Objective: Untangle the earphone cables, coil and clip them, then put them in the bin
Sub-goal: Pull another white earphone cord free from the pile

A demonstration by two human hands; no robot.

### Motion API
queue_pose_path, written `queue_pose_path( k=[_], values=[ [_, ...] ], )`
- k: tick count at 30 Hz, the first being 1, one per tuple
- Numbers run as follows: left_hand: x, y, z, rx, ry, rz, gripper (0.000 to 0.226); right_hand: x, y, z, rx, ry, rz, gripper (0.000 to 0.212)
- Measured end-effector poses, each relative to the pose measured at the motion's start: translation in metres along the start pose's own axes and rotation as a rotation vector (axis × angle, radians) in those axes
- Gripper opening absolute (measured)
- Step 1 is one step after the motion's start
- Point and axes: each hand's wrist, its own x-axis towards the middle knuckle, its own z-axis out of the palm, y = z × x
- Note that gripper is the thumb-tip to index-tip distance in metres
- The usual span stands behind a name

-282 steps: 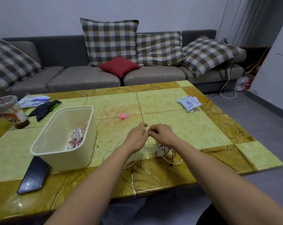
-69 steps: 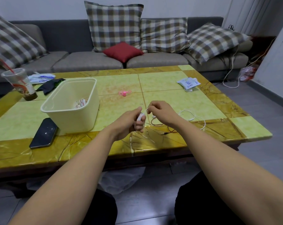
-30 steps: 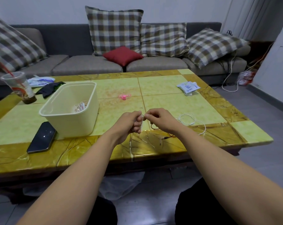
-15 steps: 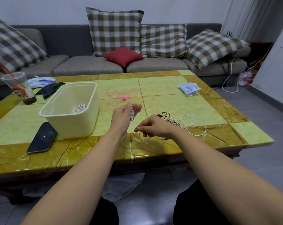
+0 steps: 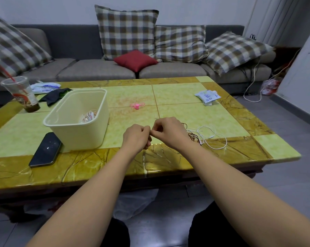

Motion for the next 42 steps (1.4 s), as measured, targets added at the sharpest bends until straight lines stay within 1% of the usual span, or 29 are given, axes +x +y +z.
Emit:
queue_pose_path(
  k=[3,5,7,10,12,14,17,20,23,25,28,32,34,38,42],
  values=[
    [-0.001,-0.004,-0.001,0.117,0.033,0.002,0.046,0.002,0.002,0.004,-0.033,-0.057,-0.001,0.019],
    [0.002,-0.007,-0.001,0.123,0.000,0.003,0.047,0.003,0.005,0.006,0.026,-0.087,0.005,0.017],
    [0.005,-0.010,-0.002,-0.016,-0.077,-0.011,0.045,0.004,0.009,0.007,0.195,-0.140,0.009,0.015],
    [0.005,-0.011,-0.007,-0.240,-0.164,-0.045,0.044,0.005,0.014,0.012,0.422,-0.271,0.007,0.022],
    [0.005,-0.011,-0.009,-0.308,-0.198,-0.065,0.043,0.005,0.015,0.016,0.508,-0.334,0.026,0.027],
    [0.007,-0.012,-0.011,-0.349,-0.218,-0.089,0.042,0.006,0.015,0.019,0.569,-0.364,0.049,0.027],
    [0.012,-0.015,-0.012,-0.447,-0.256,-0.157,0.037,0.007,0.017,0.021,0.594,-0.358,0.075,0.027],
    [0.016,-0.021,-0.011,-0.445,-0.299,-0.188,0.032,0.007,0.022,0.026,0.562,-0.339,0.078,0.027],
    [0.018,-0.023,-0.010,-0.465,-0.360,-0.167,0.033,0.007,0.028,0.034,0.538,-0.266,0.070,0.024],
    [0.020,-0.023,-0.009,-0.460,-0.383,-0.119,0.034,0.009,0.031,0.037,0.532,-0.214,0.060,0.023],
    [0.024,-0.024,-0.005,-0.485,-0.372,-0.061,0.034,0.012,0.031,0.042,0.571,-0.152,0.043,0.019],
    [0.028,-0.021,-0.001,-0.767,-0.297,-0.180,0.038,0.019,0.027,0.048,0.644,-0.097,0.043,0.021],
    [0.030,-0.018,0.003,-0.838,-0.236,-0.218,0.039,0.023,0.023,0.050,0.687,-0.114,0.053,0.023],
    [0.034,-0.010,0.014,-0.809,-0.110,-0.206,0.039,0.027,0.018,0.052,0.765,-0.104,0.089,0.030],
    [0.036,-0.006,0.021,-0.787,-0.047,-0.204,0.040,0.031,0.024,0.060,0.652,-0.036,0.087,0.030]
  ],
)
